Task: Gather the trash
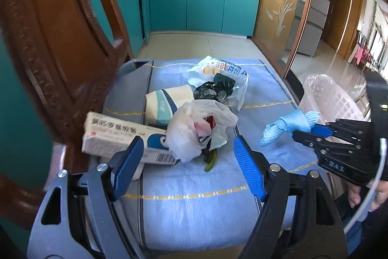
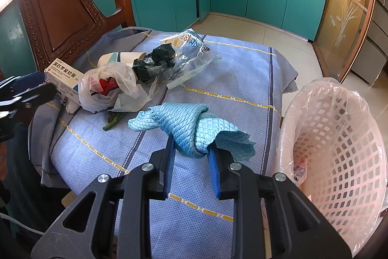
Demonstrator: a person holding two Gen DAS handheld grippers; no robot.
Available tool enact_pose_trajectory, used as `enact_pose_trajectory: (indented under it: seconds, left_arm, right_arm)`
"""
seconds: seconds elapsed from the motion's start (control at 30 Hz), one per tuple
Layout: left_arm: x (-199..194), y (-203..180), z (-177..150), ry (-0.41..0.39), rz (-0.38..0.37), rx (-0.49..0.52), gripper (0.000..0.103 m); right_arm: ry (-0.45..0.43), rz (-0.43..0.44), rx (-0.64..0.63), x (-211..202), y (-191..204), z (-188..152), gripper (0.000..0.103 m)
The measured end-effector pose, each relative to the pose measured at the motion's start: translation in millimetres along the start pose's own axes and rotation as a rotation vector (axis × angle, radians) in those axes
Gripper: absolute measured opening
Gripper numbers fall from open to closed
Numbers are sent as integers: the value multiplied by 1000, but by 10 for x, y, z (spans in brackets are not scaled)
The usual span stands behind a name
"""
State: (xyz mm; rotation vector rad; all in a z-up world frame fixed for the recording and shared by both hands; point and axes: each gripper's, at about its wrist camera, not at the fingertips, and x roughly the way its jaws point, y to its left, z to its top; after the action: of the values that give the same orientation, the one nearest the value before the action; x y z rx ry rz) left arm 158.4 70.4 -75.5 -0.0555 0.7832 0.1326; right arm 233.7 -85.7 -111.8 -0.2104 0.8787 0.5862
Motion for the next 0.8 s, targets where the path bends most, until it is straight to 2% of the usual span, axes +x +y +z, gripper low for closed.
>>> enact_pose_trajectory:
  seconds: [0.13,0.33,0.57,0.73,0.77,0.8]
  left_arm:
    - [228,-98,92,5,74,93,81]
    - [481,-79,107,59,53,102,81]
    - [498,-195,35,59,29,171,84]
    - [642,-220,-19,103,20,158,84]
    - [657,-215,-29,110,22,155,82]
    - [682,-211,-45,118,24,150,75]
  right_arm:
    - [2,2,-3,3,-3,6,26]
    - [17,-6,0,39,-16,-4,26]
    - [27,-12,-10,84,1,-3,27]
    - [28,-16,-17,86,8,-13,26]
    - [28,-16,-17,85,7,-15,26]
    - [28,-17,-16,87,7,-16,27]
